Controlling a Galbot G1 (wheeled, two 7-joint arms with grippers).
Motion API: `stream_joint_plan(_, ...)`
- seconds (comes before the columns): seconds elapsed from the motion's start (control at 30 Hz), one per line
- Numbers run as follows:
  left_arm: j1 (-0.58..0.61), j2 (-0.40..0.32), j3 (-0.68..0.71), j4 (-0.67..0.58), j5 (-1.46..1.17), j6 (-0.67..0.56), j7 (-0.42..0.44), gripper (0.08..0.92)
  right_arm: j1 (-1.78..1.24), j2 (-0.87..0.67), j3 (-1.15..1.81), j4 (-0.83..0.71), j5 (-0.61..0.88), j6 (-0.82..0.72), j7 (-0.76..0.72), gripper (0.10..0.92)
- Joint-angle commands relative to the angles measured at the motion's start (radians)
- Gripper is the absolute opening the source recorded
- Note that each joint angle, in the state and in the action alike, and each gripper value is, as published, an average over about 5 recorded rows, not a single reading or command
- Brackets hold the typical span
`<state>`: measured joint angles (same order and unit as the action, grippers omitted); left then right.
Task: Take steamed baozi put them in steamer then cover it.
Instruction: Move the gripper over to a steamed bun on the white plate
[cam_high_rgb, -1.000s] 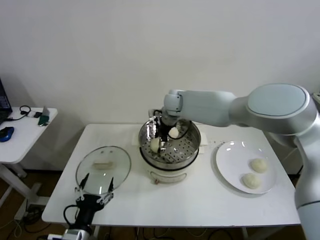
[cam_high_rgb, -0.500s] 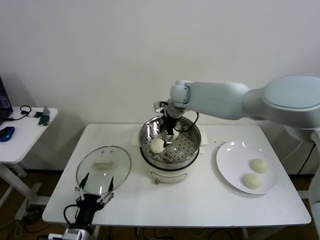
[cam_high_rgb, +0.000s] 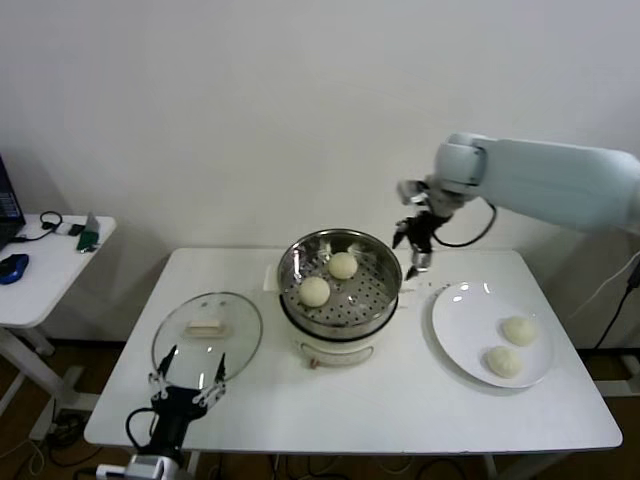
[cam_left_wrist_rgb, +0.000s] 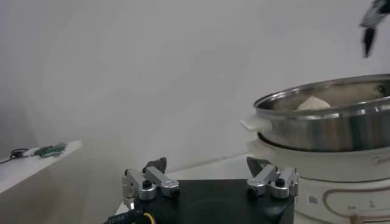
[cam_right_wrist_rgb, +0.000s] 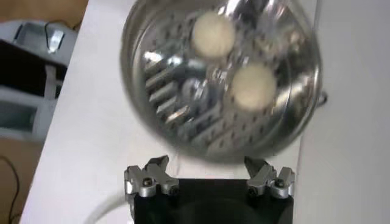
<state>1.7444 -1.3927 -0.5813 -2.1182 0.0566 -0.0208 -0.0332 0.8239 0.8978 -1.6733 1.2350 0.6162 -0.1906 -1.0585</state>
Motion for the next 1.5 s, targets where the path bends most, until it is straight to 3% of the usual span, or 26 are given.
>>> stream_joint_plan(0.03,0.001,-0.004,0.002,-0.001,0.01,0.004,-0.001,0.823,-0.175,-0.365,0.148,0.11,-0.371,0.053,-0.034,0.823)
stream_joint_plan(0.27,0.01,-0.02,0.002,-0.012,0.035,0.016,-0.005,0.823,-0.446,-0.434,0.344,0.048,-0.508,0.089,-0.039,0.823)
stream_joint_plan(0.63,0.031,-0.046,-0.002,-0.013,0.064,0.018,-0.01,0.823,-0.642,-0.383,0.497,-0.035,-0.562,0.099,-0.044,0.823)
stream_joint_plan(1.5,0.032,-0.056,-0.001,0.006,0.087,0.012,-0.011,0.823,-0.708,-0.287,0.548,-0.141,-0.605,0.114,-0.047,0.823)
